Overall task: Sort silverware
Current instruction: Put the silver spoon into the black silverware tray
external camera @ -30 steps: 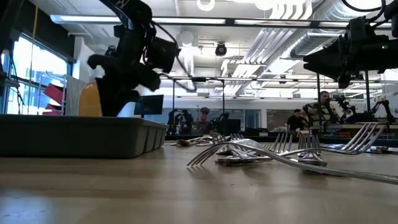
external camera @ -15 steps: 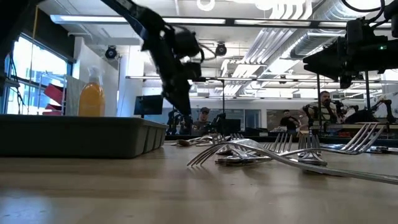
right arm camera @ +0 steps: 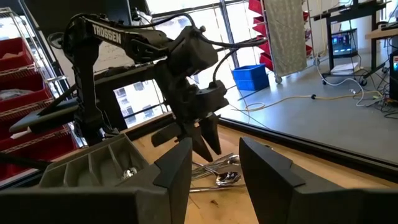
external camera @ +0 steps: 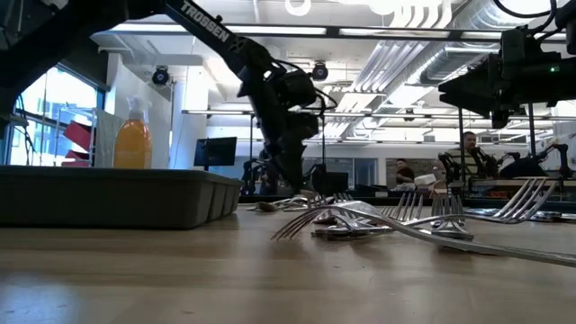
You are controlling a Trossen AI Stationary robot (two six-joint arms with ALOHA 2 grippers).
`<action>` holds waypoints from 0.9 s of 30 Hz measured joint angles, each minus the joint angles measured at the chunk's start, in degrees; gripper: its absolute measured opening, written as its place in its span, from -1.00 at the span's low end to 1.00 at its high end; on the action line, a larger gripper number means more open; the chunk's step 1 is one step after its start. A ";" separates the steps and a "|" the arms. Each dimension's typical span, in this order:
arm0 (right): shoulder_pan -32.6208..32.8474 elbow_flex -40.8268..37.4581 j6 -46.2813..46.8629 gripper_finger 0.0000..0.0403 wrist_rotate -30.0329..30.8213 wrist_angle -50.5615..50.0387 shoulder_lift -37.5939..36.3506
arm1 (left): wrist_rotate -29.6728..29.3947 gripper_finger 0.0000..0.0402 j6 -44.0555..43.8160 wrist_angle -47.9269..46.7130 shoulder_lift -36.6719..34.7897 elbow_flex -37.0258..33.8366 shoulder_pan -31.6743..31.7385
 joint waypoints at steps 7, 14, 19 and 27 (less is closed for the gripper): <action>0.00 0.00 0.00 -0.40 -0.07 -0.11 0.02 | -8.93 -0.47 6.52 -0.28 -0.02 0.08 -3.48; 0.00 0.00 0.07 -0.40 -0.07 -0.07 0.04 | -8.63 -0.47 4.11 0.39 -0.02 0.08 -3.85; 0.00 -0.01 0.13 -0.40 -0.07 -0.01 0.04 | -4.73 -0.47 -0.91 0.26 0.63 0.08 -4.50; 0.00 -0.02 0.00 -0.40 -0.02 0.43 0.04 | -8.21 -0.47 -4.91 1.75 6.11 1.46 -6.61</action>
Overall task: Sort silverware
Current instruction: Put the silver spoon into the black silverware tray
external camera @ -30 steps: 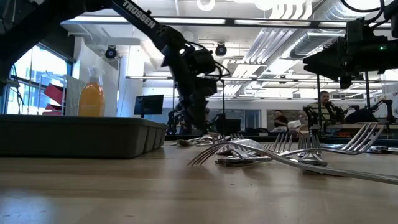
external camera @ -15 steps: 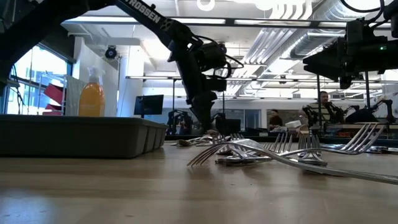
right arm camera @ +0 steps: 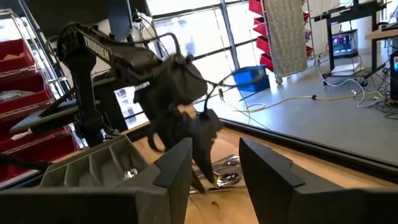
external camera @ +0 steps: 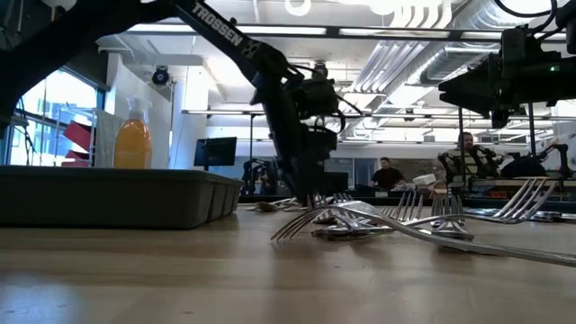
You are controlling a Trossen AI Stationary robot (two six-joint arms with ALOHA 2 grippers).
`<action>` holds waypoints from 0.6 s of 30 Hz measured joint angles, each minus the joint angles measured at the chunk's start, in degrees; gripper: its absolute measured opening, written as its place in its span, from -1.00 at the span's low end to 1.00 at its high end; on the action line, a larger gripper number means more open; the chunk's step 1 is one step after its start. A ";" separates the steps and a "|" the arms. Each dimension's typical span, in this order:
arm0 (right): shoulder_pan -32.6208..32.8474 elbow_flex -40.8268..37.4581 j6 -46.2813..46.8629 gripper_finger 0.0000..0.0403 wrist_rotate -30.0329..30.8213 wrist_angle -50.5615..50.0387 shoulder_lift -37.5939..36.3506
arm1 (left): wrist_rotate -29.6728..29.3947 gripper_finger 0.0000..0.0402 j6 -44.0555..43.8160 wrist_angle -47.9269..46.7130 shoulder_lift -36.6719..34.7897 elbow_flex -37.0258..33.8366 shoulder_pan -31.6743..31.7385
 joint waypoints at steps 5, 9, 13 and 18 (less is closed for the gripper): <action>0.02 0.01 0.02 -0.40 -0.03 0.03 0.00 | -3.67 -0.47 -0.89 -1.50 2.21 2.90 -0.20; 0.02 0.01 0.02 -0.40 -0.03 0.04 0.00 | -3.71 -0.53 -1.61 -1.49 2.26 2.94 -0.13; 0.02 0.00 0.00 -0.40 -0.03 0.07 0.00 | -3.33 -0.71 -1.92 -1.26 2.59 2.63 0.14; 0.02 0.02 0.02 -0.40 -0.04 0.06 0.00 | -3.71 -0.96 -1.96 -1.26 2.65 2.57 -0.04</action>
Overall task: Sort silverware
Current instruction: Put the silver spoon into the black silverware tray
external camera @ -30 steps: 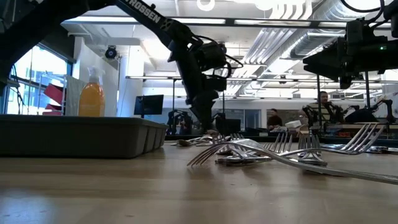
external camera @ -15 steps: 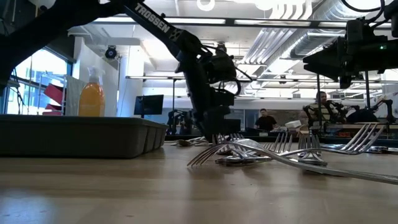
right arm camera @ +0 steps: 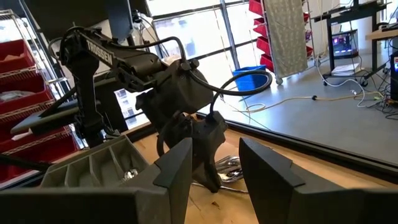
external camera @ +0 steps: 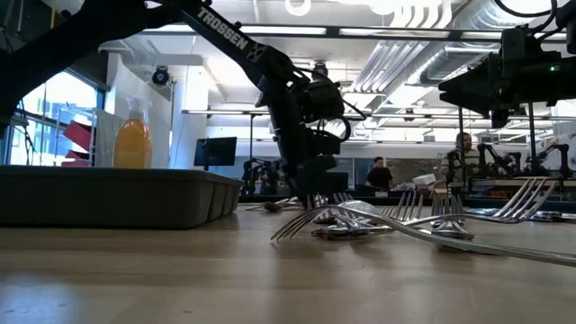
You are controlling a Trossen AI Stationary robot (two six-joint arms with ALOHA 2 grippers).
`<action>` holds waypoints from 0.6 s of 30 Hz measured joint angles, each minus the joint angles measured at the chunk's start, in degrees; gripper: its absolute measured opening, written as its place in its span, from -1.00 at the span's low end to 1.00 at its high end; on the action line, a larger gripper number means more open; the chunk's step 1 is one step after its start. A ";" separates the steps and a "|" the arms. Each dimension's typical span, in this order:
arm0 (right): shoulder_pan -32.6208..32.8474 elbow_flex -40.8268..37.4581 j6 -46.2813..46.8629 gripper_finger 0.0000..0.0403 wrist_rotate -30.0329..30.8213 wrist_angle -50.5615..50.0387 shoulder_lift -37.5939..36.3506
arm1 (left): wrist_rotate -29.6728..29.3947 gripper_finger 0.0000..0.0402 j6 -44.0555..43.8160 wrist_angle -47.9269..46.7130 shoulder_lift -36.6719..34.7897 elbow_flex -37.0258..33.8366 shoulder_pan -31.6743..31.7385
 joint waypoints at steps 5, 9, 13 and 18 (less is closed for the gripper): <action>0.00 -0.01 0.05 -0.40 0.00 -0.01 0.00 | -1.01 -0.99 0.22 -1.67 0.21 0.94 -1.16; 0.00 0.00 0.13 -0.40 0.01 0.00 0.00 | -0.97 -0.99 1.56 -5.08 0.61 3.90 -2.55; 0.00 0.00 0.03 -0.40 0.00 0.00 0.00 | 0.11 -0.99 2.91 -8.08 0.61 7.75 -4.26; -0.01 -0.01 0.13 -0.40 0.01 -0.43 0.00 | -0.08 -0.99 4.72 -10.12 0.61 10.59 -5.32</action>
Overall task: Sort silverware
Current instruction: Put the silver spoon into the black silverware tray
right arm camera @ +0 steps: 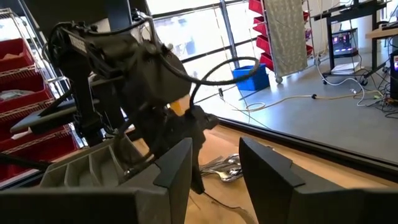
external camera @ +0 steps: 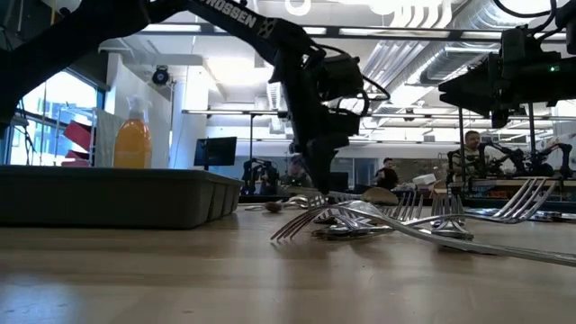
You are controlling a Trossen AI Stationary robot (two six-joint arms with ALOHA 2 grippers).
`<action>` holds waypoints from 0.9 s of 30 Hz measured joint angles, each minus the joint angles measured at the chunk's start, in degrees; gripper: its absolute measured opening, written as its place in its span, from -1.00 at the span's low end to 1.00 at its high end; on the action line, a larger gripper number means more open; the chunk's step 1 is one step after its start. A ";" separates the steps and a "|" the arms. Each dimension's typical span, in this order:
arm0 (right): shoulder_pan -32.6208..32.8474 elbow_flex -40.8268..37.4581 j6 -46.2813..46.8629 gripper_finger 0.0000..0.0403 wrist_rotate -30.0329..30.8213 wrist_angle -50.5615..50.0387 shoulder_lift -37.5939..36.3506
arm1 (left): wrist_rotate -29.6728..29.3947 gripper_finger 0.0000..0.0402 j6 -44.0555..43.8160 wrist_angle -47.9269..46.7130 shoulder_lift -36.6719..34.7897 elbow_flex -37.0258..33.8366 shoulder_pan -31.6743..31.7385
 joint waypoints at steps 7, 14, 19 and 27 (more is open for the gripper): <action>0.01 0.01 0.46 -0.40 -0.04 -0.18 0.00 | -6.67 -0.99 2.44 -5.01 -1.44 0.63 -1.64; 0.01 0.01 0.76 -0.40 -0.12 -0.25 0.00 | -15.44 -1.00 7.67 -13.95 -7.94 0.30 -4.85; 0.00 0.01 0.92 -0.40 -0.46 -0.31 -0.01 | -18.68 -1.00 10.89 -19.20 -12.07 0.30 -8.11; 0.01 -0.01 0.92 -0.40 -0.78 -0.40 0.00 | -20.18 -1.00 10.76 -25.80 -15.26 0.28 -11.06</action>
